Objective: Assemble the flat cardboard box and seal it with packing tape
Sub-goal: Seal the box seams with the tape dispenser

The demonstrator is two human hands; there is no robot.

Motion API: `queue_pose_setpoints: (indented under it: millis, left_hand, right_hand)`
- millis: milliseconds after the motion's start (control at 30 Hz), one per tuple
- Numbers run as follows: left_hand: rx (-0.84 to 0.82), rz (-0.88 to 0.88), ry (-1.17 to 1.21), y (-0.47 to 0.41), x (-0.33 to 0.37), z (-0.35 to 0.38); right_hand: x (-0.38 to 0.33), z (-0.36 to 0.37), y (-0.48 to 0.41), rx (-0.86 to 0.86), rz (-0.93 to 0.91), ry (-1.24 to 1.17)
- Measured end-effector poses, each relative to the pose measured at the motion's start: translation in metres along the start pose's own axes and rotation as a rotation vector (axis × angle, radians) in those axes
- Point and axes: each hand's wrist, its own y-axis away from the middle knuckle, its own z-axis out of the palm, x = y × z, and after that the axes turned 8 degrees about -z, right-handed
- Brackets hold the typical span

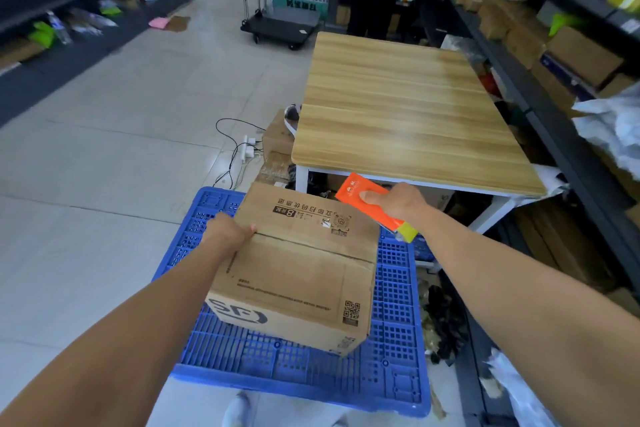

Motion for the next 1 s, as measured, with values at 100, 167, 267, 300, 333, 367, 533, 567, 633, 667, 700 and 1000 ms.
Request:
queue_pose_setpoints:
  millis: [100,167,267,300,333,367,533,567,633,667,700,1000]
  left_hand:
    - [0.067,-0.046,-0.05,0.0,-0.011,-0.009]
    - [0.071,-0.121,-0.073,0.002,-0.023,-0.013]
    - [0.067,-0.215,-0.112,0.017,-0.041,-0.013]
    - [0.045,-0.239,-0.095,0.023,-0.045,-0.01]
    - [-0.006,-0.293,-0.002,0.025,-0.05,-0.006]
    - [-0.07,-0.344,0.126,0.03,-0.053,-0.002]
    - [-0.041,-0.446,0.564,0.038,-0.053,0.01]
    - [0.01,-0.456,0.628,0.039,-0.051,0.01]
    - [0.104,-0.474,0.689,0.036,-0.049,0.012]
    - [0.145,-0.485,0.687,0.034,-0.049,0.012]
    - [0.174,-0.478,0.687,0.032,-0.049,0.013]
    - [0.051,-0.193,0.485,0.032,-0.016,0.016]
  right_hand:
    - [-0.01,0.009,-0.006,0.026,-0.088,0.14]
    - [-0.015,0.012,-0.012,0.016,-0.172,0.179]
    - [-0.019,0.018,-0.023,-0.078,-0.217,0.22]
    - [-0.019,0.02,-0.027,-0.116,-0.224,0.265]
    - [-0.019,0.023,-0.03,-0.147,-0.238,0.308]
    - [-0.019,0.025,-0.032,-0.168,-0.259,0.336]
    - [-0.018,0.021,-0.042,-0.33,-0.295,0.225]
    - [-0.019,0.019,-0.042,-0.368,-0.297,0.227]
    - [-0.019,0.015,-0.04,-0.421,-0.307,0.238]
    - [-0.019,0.014,-0.039,-0.455,-0.305,0.21]
    - [-0.018,0.013,-0.035,-0.498,-0.286,0.157]
    - [0.02,0.01,-0.005,-0.592,0.056,-0.222]
